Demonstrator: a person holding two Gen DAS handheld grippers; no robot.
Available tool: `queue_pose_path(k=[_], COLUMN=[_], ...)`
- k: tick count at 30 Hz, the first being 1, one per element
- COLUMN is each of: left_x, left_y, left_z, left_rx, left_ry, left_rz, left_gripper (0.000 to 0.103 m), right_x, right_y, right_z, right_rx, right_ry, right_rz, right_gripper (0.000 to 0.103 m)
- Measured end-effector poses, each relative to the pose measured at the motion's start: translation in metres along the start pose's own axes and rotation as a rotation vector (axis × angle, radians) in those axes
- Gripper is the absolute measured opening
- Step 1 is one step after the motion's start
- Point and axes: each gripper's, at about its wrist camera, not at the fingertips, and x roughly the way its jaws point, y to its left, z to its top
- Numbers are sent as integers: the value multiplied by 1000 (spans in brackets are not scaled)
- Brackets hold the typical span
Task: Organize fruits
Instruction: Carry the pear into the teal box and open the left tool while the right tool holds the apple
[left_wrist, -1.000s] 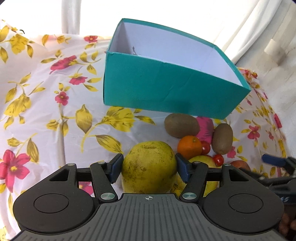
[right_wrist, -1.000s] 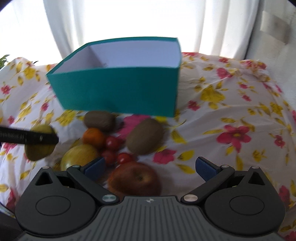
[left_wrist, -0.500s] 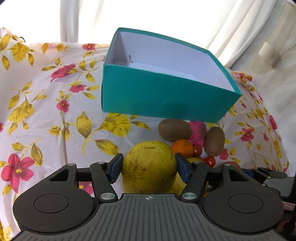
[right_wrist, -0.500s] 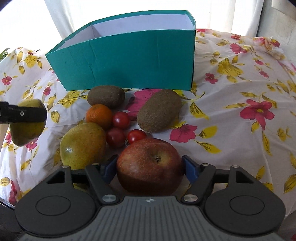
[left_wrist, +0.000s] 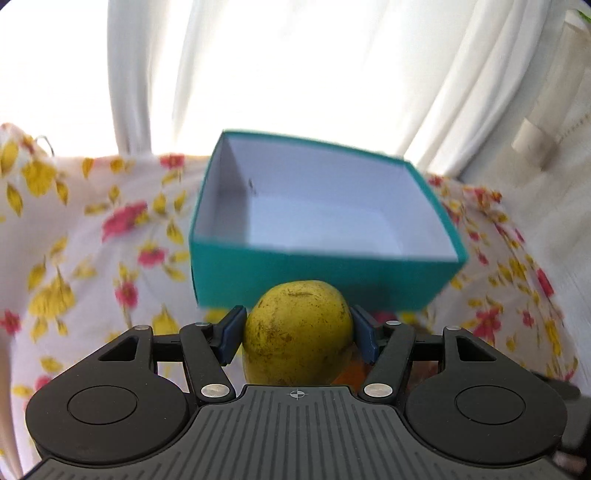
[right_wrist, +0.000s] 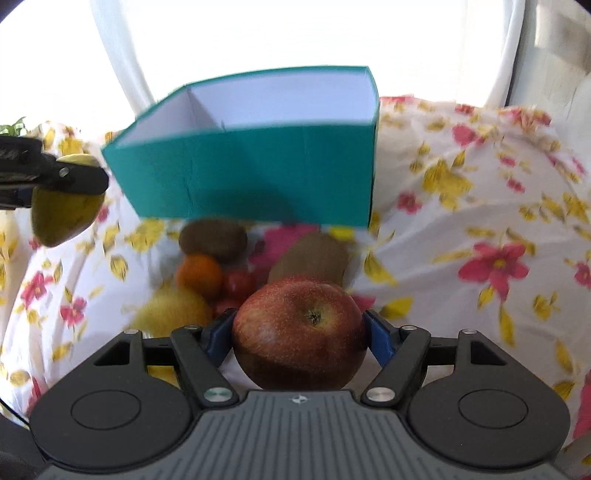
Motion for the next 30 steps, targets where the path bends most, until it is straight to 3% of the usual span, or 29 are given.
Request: queue_pose_path(k=[7,15,30], left_x=[33,74,132], left_y=[-13,-24,-23], left_z=[44,60,49], left_rx=[18,54,92], left_ry=[-59,-74,33], left_rz=[81,170,239], left_gripper=[66,66,66], right_x=[-18,-30,-35], right_y=[-6,-16,-24], right_z=[17,34,49], right_rx=[27,48,64], right_ry=[-72,-142,-198], right_rz=[14,-5,-13], right_gripper=[73,73,73])
